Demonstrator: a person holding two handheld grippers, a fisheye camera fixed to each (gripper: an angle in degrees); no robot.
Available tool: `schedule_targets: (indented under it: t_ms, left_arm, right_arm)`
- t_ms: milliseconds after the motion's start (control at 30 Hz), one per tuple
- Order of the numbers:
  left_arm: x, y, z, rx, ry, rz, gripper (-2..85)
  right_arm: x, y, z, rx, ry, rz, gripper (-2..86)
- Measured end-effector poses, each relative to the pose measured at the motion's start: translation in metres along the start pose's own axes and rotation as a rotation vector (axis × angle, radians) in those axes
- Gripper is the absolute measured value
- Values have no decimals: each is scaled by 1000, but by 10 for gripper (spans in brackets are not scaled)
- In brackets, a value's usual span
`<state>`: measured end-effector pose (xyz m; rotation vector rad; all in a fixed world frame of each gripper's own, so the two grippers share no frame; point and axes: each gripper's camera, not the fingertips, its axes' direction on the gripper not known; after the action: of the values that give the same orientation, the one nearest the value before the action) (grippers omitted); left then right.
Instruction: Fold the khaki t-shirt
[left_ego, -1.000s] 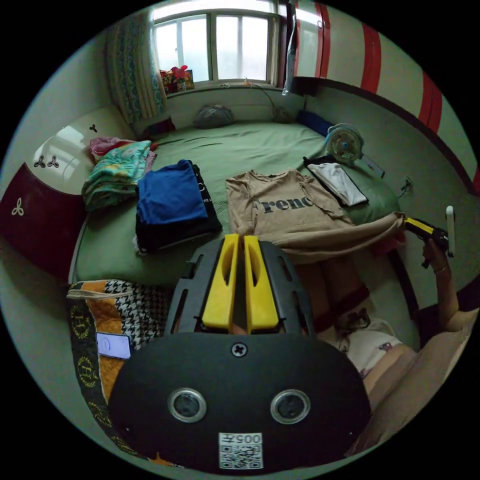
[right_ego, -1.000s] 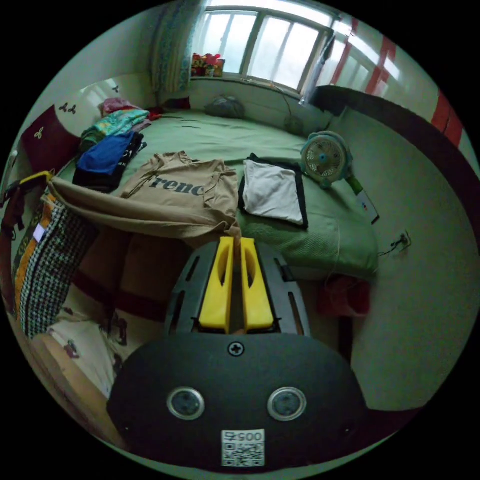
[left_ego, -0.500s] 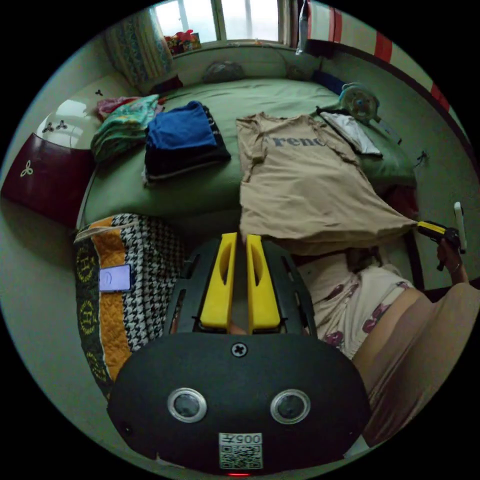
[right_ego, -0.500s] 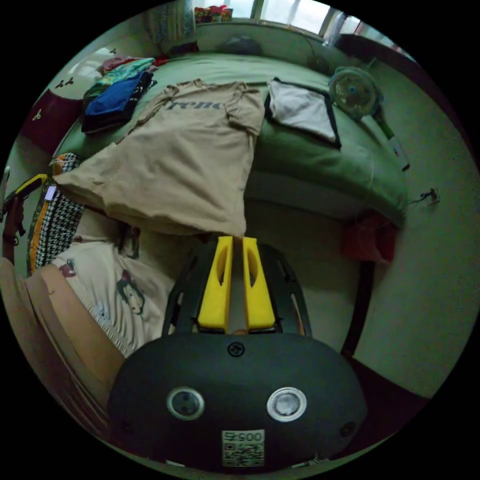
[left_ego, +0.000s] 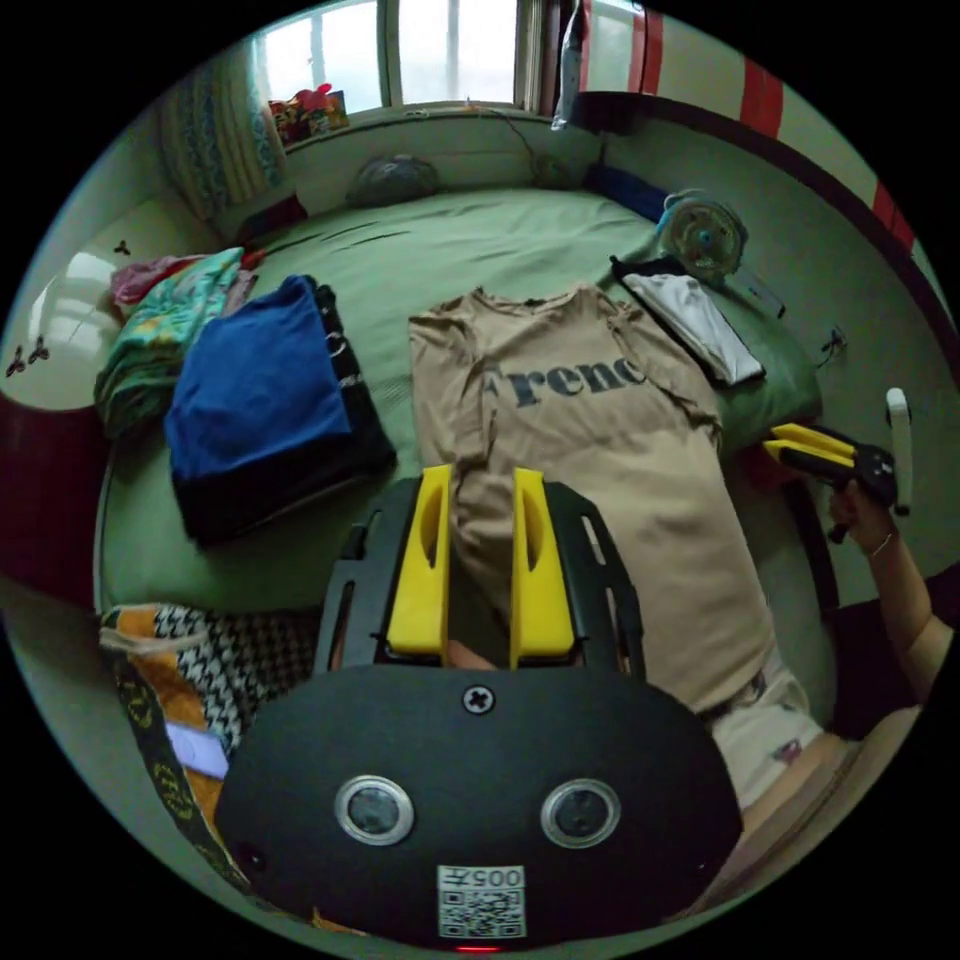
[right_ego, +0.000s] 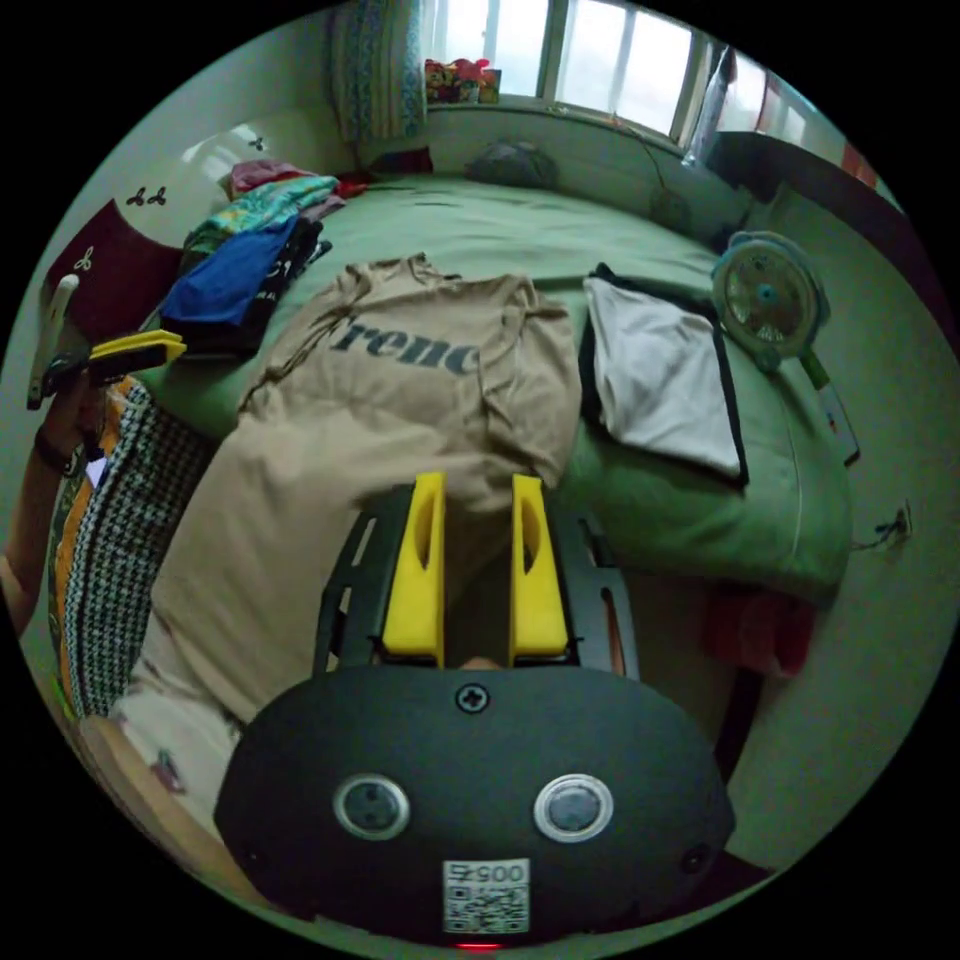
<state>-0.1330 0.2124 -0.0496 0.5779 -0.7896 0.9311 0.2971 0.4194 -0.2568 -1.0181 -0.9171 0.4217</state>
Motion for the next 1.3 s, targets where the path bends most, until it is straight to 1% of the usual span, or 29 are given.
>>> schedule_targets:
  t_ms: [100, 233, 400, 467, 533, 600, 633, 733, 867, 933, 1033, 1100, 1133, 1200, 1300]
  left_arm:
    - [-3, -50, 42, 2, -55, 41, 108]
    - [-11, -96, 99, -41, -57, 45, 118]
    - [-31, -132, 183, -149, -83, -4, 116]
    - [-39, -135, 199, -134, -61, -25, 110]
    - [-48, -139, 207, -109, -40, -52, 99]
    - [-61, -150, 217, -120, 16, -84, 75]
    - [-64, -153, 219, -129, 34, -94, 70]
    - [-79, -171, 224, -151, 100, -112, 53]
    - [-106, -184, 203, -37, 78, -185, 42]
    - [-124, -186, 195, 4, 38, -231, 41]
    - [-164, -183, 190, 20, -24, -360, 39]
    - [-197, -172, 191, 17, -46, -485, 31]
    - [-203, -168, 191, 24, -60, -512, 24]
    - [-219, -155, 191, 40, -111, -594, 9]
    - [-220, -151, 195, 63, -77, -578, 16]
  right_arm:
    - [5, -53, 33, 64, 18, 13, 105]
    - [10, -115, 89, -3, 46, -2, 120]
    - [21, -149, 140, -100, 94, 2, 116]
    - [25, -152, 145, -58, 96, -8, 107]
    - [31, -158, 148, -28, 103, -5, 73]
    - [38, -165, 150, -19, 105, 4, 40]
    - [43, -171, 151, -19, 65, 4, 15]
    - [60, -190, 147, -29, 3, 33, -12]
    - [95, -208, 123, 55, 11, 150, -16]
    - [132, -213, 108, 97, 18, 260, -15]
    - [183, -208, 101, 86, 61, 407, -11]
    - [210, -198, 105, 49, 51, 500, -8]
    - [223, -190, 108, 34, 35, 555, -6]
    - [232, -180, 111, 14, 40, 593, -1]
    - [228, -177, 111, 35, 30, 576, 24]
